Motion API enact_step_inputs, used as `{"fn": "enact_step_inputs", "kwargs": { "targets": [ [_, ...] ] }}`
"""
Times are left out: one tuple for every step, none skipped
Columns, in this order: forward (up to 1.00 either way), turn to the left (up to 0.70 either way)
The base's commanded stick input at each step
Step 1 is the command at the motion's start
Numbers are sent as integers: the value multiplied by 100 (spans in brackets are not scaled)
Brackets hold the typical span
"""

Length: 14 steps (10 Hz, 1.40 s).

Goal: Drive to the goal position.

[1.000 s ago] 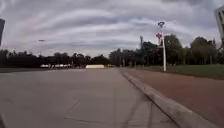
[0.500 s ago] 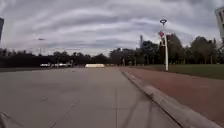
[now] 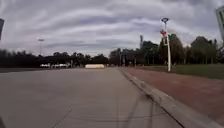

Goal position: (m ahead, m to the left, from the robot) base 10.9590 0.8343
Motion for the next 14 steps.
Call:
{"fn": "enact_step_inputs", "kwargs": {
  "targets": [
    [70,0],
    [70,0],
    [70,0],
    [70,0],
    [70,0],
    [70,0],
    [70,0],
    [70,0],
    [70,0],
    [70,-3],
    [70,-23],
    [70,-35],
    [70,-26],
    [70,-8]
  ]
}}
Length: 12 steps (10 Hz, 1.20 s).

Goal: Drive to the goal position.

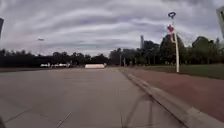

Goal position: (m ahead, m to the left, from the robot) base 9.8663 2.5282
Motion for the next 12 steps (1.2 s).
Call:
{"fn": "enact_step_inputs", "kwargs": {
  "targets": [
    [70,0],
    [70,0],
    [70,0],
    [70,0],
    [70,0],
    [70,0],
    [70,0],
    [70,0],
    [70,0],
    [70,0],
    [70,15],
    [70,35]
  ]
}}
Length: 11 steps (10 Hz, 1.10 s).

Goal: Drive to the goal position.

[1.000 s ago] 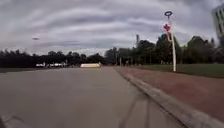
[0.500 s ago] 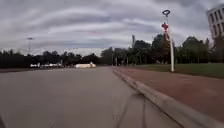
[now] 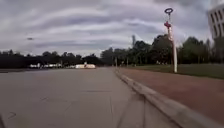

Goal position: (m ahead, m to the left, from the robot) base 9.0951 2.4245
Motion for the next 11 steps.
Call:
{"fn": "enact_step_inputs", "kwargs": {
  "targets": [
    [70,35],
    [70,34],
    [70,23],
    [70,0],
    [70,0],
    [70,0],
    [70,0],
    [70,0],
    [70,0],
    [70,0],
    [70,0]
  ]
}}
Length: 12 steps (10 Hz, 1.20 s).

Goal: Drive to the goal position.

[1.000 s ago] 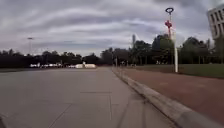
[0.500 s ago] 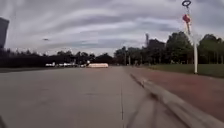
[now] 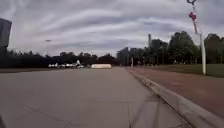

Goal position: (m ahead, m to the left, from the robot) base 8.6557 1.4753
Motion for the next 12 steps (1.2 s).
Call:
{"fn": "enact_step_inputs", "kwargs": {
  "targets": [
    [70,0],
    [70,0],
    [70,-12],
    [70,-35],
    [70,-24],
    [70,0],
    [70,0],
    [70,0],
    [70,0],
    [70,0],
    [70,0],
    [70,0]
  ]
}}
